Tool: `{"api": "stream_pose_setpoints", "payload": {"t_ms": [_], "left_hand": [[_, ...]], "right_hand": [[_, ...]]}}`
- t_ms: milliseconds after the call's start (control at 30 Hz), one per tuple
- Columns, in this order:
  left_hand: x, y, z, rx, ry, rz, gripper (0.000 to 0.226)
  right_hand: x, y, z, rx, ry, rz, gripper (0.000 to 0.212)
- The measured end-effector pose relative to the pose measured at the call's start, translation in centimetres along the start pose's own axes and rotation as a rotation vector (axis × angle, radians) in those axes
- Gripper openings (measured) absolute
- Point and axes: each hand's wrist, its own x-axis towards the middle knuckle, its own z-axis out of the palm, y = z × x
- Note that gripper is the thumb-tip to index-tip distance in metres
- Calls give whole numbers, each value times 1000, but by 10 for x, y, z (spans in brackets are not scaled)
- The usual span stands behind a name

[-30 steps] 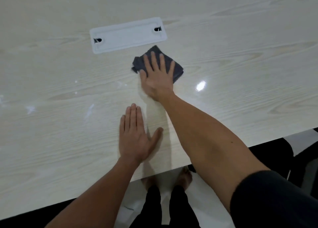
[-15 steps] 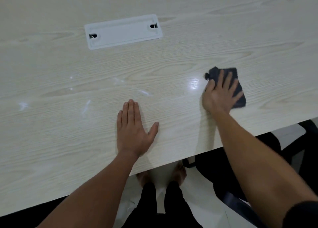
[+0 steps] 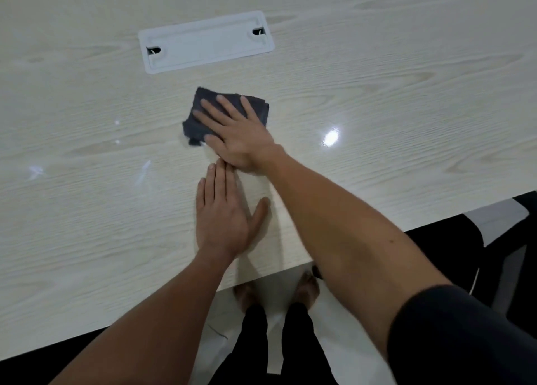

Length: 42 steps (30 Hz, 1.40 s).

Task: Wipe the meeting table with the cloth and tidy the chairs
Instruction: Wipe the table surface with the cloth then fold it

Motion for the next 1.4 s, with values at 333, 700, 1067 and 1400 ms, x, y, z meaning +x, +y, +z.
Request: {"api": "stream_pose_setpoints", "payload": {"t_ms": [333,700,1067,1400], "left_hand": [[-8,-12,-9,-169,47,-30,97],[-26,-53,-4,-28,103,-113,93],[-27,-54,-6,-19,92,-141,92],[-26,-53,-5,-22,119,-142,92]], "right_hand": [[-154,118,-14,136,255,1170,64],[39,-26,0,179,252,941,67],[30,16,-9,-153,-126,-388,57],[47,65,-38,99,167,795,68]]}}
